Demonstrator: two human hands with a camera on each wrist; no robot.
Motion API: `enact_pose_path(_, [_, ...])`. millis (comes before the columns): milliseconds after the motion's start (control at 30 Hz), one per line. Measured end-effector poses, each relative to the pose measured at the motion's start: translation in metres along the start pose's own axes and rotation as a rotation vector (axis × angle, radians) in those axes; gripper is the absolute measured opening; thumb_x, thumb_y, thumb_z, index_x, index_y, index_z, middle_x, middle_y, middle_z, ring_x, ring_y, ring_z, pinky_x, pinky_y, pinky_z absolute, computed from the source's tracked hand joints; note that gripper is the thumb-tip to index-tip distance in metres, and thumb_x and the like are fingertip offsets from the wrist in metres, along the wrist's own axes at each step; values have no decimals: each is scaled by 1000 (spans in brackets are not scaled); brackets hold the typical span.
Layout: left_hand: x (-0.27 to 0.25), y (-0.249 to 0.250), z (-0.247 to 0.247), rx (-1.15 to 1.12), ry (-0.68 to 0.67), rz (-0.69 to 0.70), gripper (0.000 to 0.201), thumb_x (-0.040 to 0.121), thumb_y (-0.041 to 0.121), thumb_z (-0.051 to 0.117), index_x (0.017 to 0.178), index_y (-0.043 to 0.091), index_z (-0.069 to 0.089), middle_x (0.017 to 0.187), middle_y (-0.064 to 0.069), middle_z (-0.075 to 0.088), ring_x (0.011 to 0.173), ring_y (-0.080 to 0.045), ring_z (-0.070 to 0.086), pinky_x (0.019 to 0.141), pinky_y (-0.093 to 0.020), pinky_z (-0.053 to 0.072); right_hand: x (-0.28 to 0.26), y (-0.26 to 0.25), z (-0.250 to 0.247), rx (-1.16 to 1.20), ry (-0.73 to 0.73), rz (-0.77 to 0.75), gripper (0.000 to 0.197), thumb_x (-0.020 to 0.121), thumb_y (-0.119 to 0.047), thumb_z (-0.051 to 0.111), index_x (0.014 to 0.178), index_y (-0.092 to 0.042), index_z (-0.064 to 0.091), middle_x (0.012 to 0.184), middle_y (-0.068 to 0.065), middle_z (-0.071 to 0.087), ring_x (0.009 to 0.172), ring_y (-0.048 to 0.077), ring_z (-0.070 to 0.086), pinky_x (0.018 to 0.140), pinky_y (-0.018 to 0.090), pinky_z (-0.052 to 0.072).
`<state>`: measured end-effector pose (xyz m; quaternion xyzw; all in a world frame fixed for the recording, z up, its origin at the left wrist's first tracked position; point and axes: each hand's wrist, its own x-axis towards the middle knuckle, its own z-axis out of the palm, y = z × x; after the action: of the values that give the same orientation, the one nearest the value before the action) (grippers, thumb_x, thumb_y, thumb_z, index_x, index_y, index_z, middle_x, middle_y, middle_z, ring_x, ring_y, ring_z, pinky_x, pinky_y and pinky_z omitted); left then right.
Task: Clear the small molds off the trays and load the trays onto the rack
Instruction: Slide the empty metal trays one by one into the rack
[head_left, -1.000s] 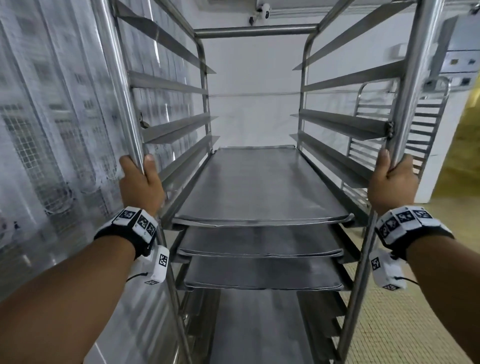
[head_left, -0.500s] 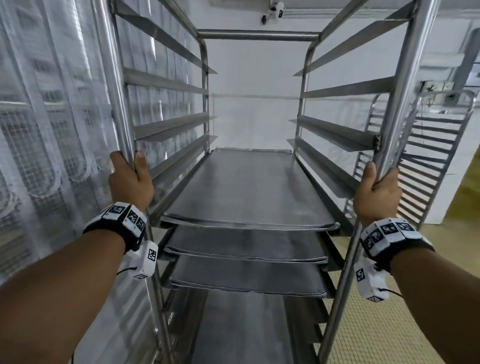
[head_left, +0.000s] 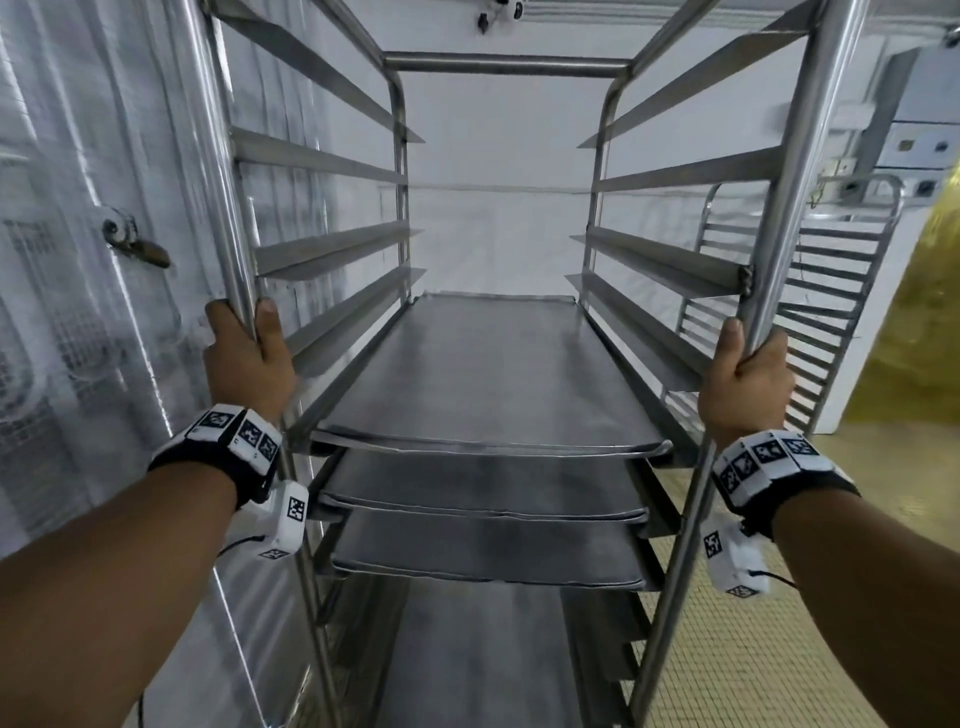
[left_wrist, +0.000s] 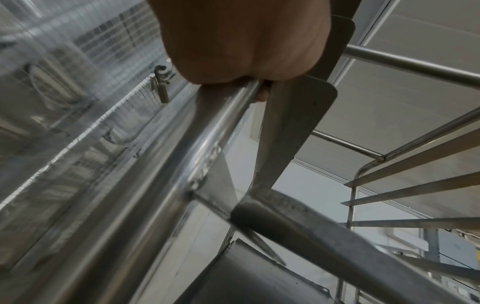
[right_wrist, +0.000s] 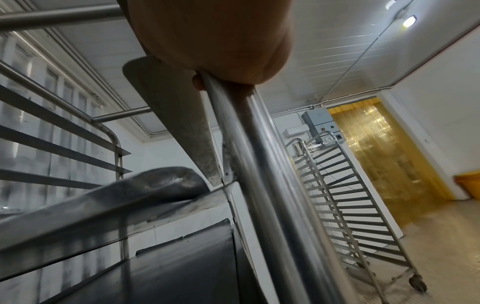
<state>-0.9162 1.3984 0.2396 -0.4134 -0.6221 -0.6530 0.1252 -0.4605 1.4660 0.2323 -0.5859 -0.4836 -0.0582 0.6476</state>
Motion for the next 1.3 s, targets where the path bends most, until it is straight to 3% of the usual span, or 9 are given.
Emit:
enact_pose_path(100, [11, 0, 21, -44, -32, 10, 49, 107, 40, 40, 124, -6, 42, 88, -11, 54, 73, -25, 49, 65, -36, 36, 12, 6, 21, -4, 12, 4, 53, 97, -66, 31, 95, -14, 38, 80, 20, 58, 68, 36, 58, 61, 48, 51])
enact_pose_path(367, [11, 1, 69, 42, -47, -74, 58, 102, 59, 33, 132, 10, 36, 90, -15, 57, 89, -43, 61, 80, -55, 51, 55, 37, 69, -22, -15, 41, 68, 91, -77, 22, 102, -12, 42, 81, 20, 59, 75, 42, 61, 69, 53, 53])
enact_pose_path(467, [6, 11, 89, 50, -10, -83, 57, 104, 54, 35, 132, 5, 38, 81, -6, 51, 84, -40, 60, 73, -48, 48, 77, 43, 81, 60, -60, 26, 58, 101, -56, 35, 108, 0, 45, 80, 24, 55, 78, 45, 60, 68, 48, 48])
enact_pose_path(533, [3, 17, 101, 45, 18, -59, 56, 104, 51, 37, 130, 1, 39, 73, -1, 48, 70, -32, 55, 65, -42, 42, 88, 48, 87, 51, -93, 17, 54, 104, -44, 39, 112, 9, 47, 93, 34, 58, 89, 48, 57, 68, 42, 33])
enact_pose_path(600, [4, 17, 113, 40, 46, -39, 54, 105, 50, 37, 128, 0, 40, 69, 5, 46, 62, -25, 50, 59, -36, 39, 96, 55, 100, 12, -112, 26, 55, 104, -46, 37, 116, 8, 47, 98, 36, 59, 91, 48, 58, 66, 37, 24])
enact_pose_path(833, [29, -3, 154, 68, 116, -12, 52, 104, 51, 38, 118, 1, 42, 68, -2, 51, 53, -18, 49, 48, -28, 33, 121, 71, 168, 96, -144, 36, 55, 102, -51, 36, 107, 3, 46, 75, 26, 53, 76, 46, 59, 61, 39, 31])
enact_pose_path(1000, [70, -43, 185, 60, 126, 41, 58, 102, 58, 36, 120, 3, 42, 76, -15, 59, 62, -33, 59, 55, -46, 50, 126, 68, 217, 177, -186, 50, 53, 103, -47, 39, 116, 4, 45, 82, 22, 53, 87, 46, 58, 66, 35, 29])
enact_pose_path(1167, [114, -77, 216, 62, 116, 39, 54, 106, 47, 39, 126, -4, 43, 75, -3, 52, 68, -24, 53, 61, -36, 40, 124, 54, 271, 180, -143, 13, 53, 103, -47, 40, 112, 5, 45, 78, 20, 54, 81, 46, 58, 65, 37, 31])
enact_pose_path(1300, [152, -107, 244, 61, 76, -3, 60, 104, 55, 35, 130, 0, 40, 87, -12, 56, 73, -28, 55, 63, -41, 45, 121, 43, 312, 166, -118, 20, 51, 103, -45, 41, 113, 5, 46, 87, 29, 62, 82, 46, 58, 65, 36, 31])
